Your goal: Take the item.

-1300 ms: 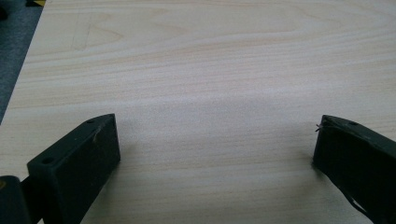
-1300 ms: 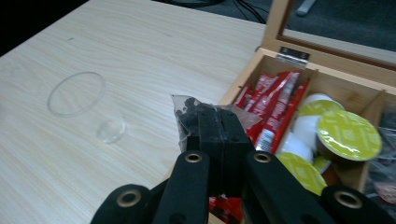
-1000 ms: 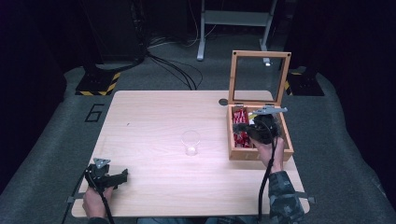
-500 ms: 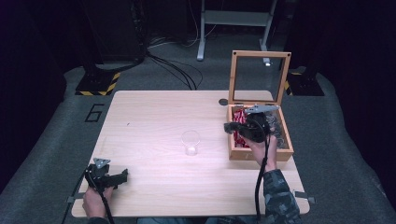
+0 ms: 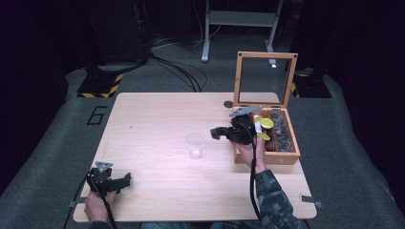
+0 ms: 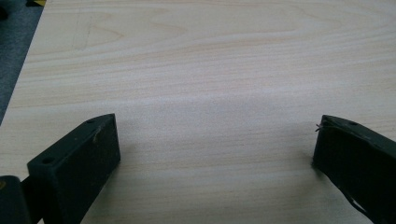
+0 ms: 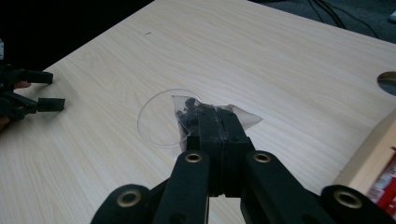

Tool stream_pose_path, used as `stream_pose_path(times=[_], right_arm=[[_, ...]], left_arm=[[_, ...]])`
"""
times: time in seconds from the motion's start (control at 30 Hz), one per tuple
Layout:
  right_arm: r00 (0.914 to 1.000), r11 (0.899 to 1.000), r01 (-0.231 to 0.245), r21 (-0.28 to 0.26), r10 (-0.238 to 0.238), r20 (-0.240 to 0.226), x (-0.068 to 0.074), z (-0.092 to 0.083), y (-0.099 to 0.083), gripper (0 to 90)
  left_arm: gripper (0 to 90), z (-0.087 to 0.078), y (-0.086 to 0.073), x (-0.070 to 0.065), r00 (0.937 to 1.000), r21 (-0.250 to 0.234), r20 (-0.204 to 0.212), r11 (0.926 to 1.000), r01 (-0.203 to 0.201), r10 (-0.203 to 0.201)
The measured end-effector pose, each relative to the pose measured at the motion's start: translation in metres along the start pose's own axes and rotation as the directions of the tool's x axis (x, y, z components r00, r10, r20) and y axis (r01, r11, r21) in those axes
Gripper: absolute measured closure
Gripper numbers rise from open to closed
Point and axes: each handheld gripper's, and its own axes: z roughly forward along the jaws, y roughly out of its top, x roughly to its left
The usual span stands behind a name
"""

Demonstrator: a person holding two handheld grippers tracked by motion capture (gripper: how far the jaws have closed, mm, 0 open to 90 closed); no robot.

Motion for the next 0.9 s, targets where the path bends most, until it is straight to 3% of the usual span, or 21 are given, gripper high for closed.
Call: stream_pose_path(times=[0.33, 0.57, 0.63, 0.73, 0.9], right_arm=[[0.9997, 0.999, 0.025, 0.024, -0.025, -0.006, 0.014, 0.016, 0.010, 90.0], [0.9986, 0.998, 0.049, 0.024, -0.049, -0.023, 0.021, 0.016, 0.020, 90.0], [0.9987, 0.999, 0.039, 0.037, -0.038, -0.034, 0.020, 0.022, 0.021, 90.0], [0.9969, 0.996, 0.072, 0.050, -0.070, -0.035, 0.029, 0.028, 0.025, 90.0], [0.9964, 0.993, 0.080, 0.087, -0.077, -0.037, 0.033, 0.043, 0.027, 90.0]], left_arm=[[0.5, 0.000, 0.000, 0.000, 1.0000, 0.000, 0.001, 1.0000, 0.007, -0.007], [0.5, 0.000, 0.000, 0.000, 1.0000, 0.000, 0.001, 1.0000, 0.007, -0.007], [0.6, 0.000, 0.000, 0.000, 1.0000, 0.000, 0.000, 1.0000, 0.007, -0.007], [0.6, 0.000, 0.000, 0.000, 1.0000, 0.000, 0.000, 1.0000, 0.008, -0.008], [0.7, 0.000, 0.000, 0.000, 1.0000, -0.001, 0.000, 1.0000, 0.008, -0.008]])
